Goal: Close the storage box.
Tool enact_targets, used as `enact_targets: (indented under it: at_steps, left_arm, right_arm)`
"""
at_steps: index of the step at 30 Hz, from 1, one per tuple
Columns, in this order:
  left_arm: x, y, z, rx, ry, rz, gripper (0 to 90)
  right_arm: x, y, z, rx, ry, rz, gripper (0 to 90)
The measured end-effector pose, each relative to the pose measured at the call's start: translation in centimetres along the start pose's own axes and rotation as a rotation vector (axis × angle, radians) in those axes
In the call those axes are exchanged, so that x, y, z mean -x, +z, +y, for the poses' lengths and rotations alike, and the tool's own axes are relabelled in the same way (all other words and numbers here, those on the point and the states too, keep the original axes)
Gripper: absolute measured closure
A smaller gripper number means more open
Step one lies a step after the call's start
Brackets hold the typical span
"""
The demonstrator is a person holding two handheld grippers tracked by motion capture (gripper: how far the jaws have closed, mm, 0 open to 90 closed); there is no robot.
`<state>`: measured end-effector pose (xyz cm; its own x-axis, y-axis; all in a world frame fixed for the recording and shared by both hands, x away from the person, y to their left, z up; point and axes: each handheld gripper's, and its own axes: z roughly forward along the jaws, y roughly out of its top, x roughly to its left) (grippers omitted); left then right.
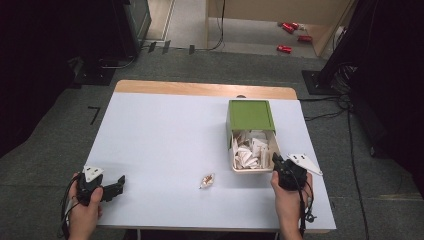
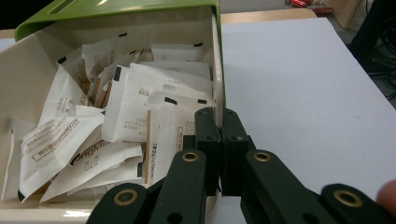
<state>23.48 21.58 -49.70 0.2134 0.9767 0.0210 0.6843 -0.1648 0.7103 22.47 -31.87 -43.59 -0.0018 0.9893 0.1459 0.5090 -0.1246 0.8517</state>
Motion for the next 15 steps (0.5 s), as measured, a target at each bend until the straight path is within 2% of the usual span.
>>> enact_targets:
  at_steps: [7, 11, 15]
  left_arm:
    - [0.0, 0.0, 0.0, 0.0, -0.001, 0.0, 12.9]
    - [0.0, 0.0, 0.0, 0.0, 0.0, 0.0, 12.9]
    - [0.0, 0.0, 0.0, 0.0, 0.0, 0.0, 12.8]
  right_arm:
    - [0.1, 1.7, 0.4, 0.016, -0.01, 0.009, 89.6]
    - [0.4, 2.8, -0.1, 0.004, -0.015, 0.011, 89.6]
    - [0.6, 3.3, -0.2, 0.031, -0.021, 0.023, 89.5]
